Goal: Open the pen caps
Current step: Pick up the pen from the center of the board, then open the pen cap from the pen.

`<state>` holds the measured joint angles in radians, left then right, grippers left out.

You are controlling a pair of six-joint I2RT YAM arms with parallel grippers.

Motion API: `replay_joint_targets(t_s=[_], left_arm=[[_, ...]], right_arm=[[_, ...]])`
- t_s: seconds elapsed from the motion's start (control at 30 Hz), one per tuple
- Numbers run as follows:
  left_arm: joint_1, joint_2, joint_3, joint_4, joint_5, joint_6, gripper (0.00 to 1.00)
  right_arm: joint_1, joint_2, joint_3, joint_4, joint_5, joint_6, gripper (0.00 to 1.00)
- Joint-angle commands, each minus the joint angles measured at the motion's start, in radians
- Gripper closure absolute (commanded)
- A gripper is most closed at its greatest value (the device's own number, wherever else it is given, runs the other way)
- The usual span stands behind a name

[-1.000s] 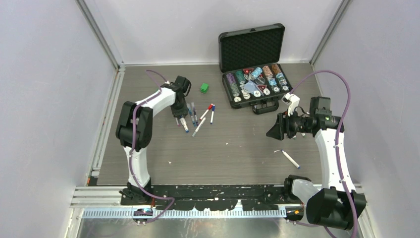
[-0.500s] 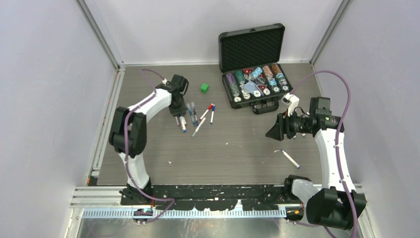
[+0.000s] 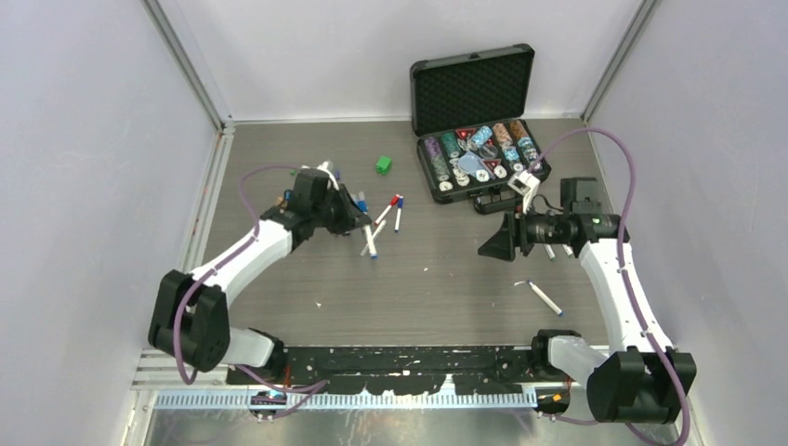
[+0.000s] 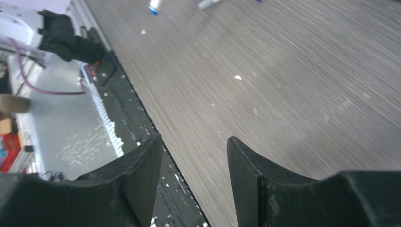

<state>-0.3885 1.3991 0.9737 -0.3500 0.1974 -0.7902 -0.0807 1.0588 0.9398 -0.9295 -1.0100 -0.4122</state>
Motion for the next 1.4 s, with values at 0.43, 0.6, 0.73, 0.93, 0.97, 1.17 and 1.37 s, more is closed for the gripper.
replay_joint_targets(t_s=[0.43,0.6,0.73,0.93,0.97,1.17,1.37], left_arm=[[-0.383,-0.014,-0.277,1.052,-0.122,-0.324,1.00],[-0.447,0.032,-0.249,1.066,-0.182,-0.305,1.00],[-0.483,0.060,-0.219,1.073,-0.190,-0.293,1.00],[-0.507,0.087,-0.194,1.084,-0.232,-0.291,1.00],[-0.509,0.090,-0.192,1.089,-0.235,-0.292,1.00],[-0.526,0.109,-0.180,1.103,-0.242,-0.296,1.00],[-0.537,0.118,-0.171,1.113,-0.255,-0.294,1.00]], right_arm=[[0.203,0.089,-0.232,0.920,-0.049,0.922,0.37],[0.210,0.109,-0.238,0.925,-0.078,0.943,0.37],[0.231,0.135,-0.233,0.954,-0.095,0.950,0.38],[0.249,0.145,-0.233,0.953,-0.107,0.943,0.40],[0.252,0.145,-0.234,0.953,-0.108,0.940,0.40],[0.255,0.151,-0.227,0.952,-0.124,0.937,0.47],[0.260,0.165,-0.223,0.948,-0.137,0.938,0.54]])
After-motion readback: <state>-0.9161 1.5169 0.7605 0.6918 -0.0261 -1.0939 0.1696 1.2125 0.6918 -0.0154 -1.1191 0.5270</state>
